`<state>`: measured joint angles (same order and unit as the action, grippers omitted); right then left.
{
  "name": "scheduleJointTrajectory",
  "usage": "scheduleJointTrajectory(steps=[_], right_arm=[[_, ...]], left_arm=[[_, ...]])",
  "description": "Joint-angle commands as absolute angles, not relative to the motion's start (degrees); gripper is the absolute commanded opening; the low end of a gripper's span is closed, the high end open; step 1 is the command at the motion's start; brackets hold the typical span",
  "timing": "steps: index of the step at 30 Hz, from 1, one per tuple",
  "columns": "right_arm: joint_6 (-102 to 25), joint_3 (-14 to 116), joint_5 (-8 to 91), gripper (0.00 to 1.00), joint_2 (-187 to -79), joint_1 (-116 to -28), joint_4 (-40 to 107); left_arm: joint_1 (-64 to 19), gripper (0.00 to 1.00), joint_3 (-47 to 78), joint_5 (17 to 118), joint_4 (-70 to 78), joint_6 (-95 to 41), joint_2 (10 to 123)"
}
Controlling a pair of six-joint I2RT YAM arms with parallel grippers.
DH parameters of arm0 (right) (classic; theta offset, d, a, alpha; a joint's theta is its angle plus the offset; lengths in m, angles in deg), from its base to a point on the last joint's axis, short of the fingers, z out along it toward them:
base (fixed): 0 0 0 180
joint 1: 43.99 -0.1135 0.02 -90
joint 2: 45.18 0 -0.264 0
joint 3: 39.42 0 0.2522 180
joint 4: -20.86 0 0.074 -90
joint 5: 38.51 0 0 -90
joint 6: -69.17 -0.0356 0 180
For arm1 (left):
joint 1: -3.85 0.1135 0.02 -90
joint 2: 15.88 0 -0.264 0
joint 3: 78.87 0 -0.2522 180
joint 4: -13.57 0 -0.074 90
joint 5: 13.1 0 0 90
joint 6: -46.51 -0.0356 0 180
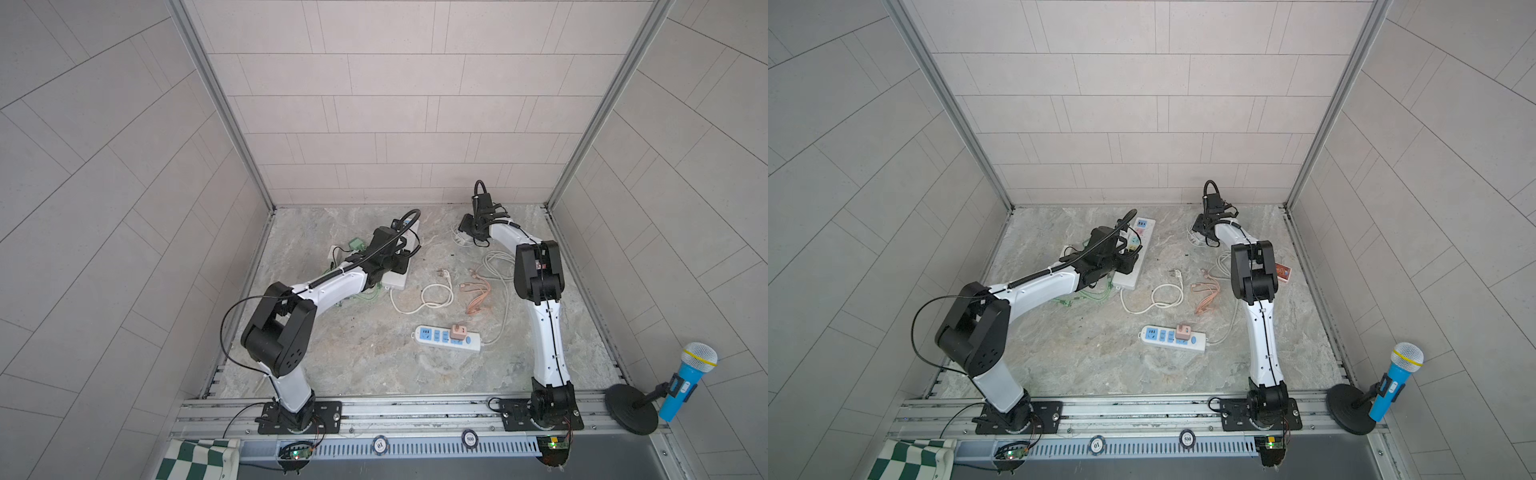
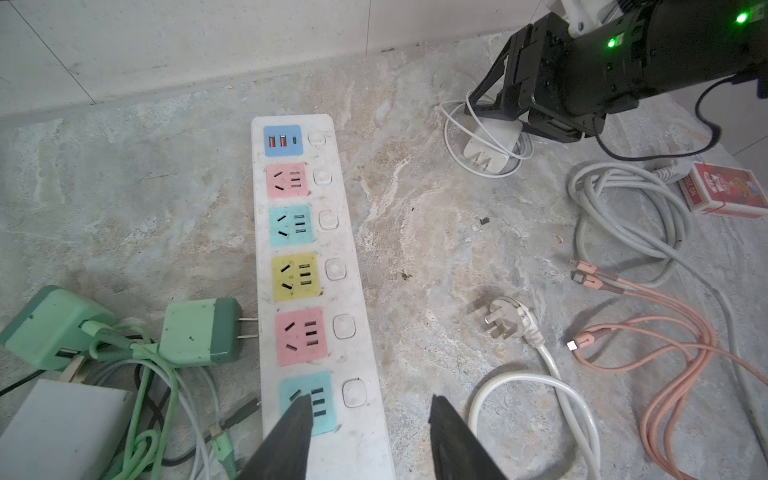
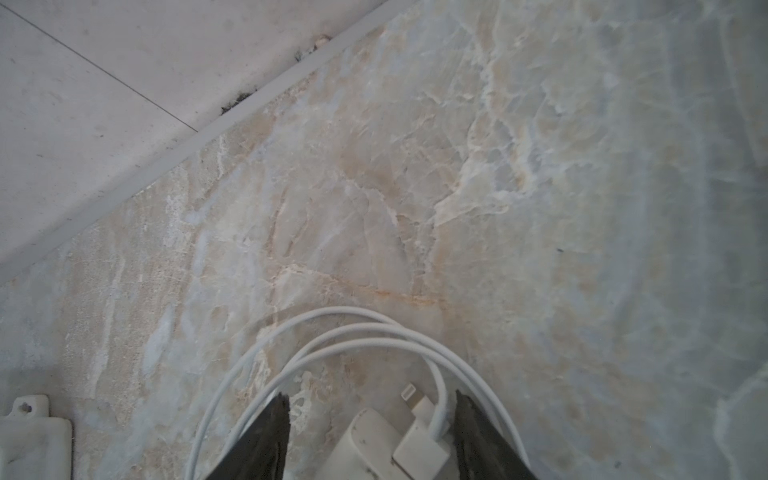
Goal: Insert the plug
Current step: 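Lower the right gripper onto the white charger and close on it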
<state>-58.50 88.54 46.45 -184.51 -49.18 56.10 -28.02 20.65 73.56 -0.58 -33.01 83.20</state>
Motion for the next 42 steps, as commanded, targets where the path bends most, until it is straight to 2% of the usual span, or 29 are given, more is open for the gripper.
scheduleJointTrajectory(steps=[1,9,16,21,27,32,35,42], right_arm=[[-58.47,85.77,44.36,0.63,-183.01,-49.22,62.39],[-52.84,83.99,40.03,0.60,-180.48,-49.66,66.68],[-47.13,87.92,36.91,0.59,-182.56,-50.02,74.38],[-40.68,92.61,41.22,0.63,-183.16,-51.37,83.87],[-43.56,83.06,43.47,0.68,-177.26,-51.34,78.26],[-44.54,81.13,43.92,0.70,-177.17,-51.74,77.07],[-44.83,81.15,43.42,0.64,-177.90,-51.86,77.11],[-44.61,79.84,45.17,0.41,-175.30,-52.42,75.46]], left_arm=[[-27.65,0.51,18.81,72.62,-0.14,-33.42,83.70],[-27.62,0.50,20.11,72.17,0.42,-33.12,82.92],[-27.61,0.50,21.04,71.71,0.77,-32.74,81.95],[-27.61,0.50,21.19,71.58,1.11,-32.65,81.85],[-27.63,0.49,20.75,70.78,1.29,-32.32,82.44],[-27.71,0.49,20.75,69.97,1.56,-31.81,82.49],[-27.70,0.48,21.14,69.98,1.55,-31.88,82.05],[-27.73,0.48,20.89,69.35,1.17,-32.09,81.58]])
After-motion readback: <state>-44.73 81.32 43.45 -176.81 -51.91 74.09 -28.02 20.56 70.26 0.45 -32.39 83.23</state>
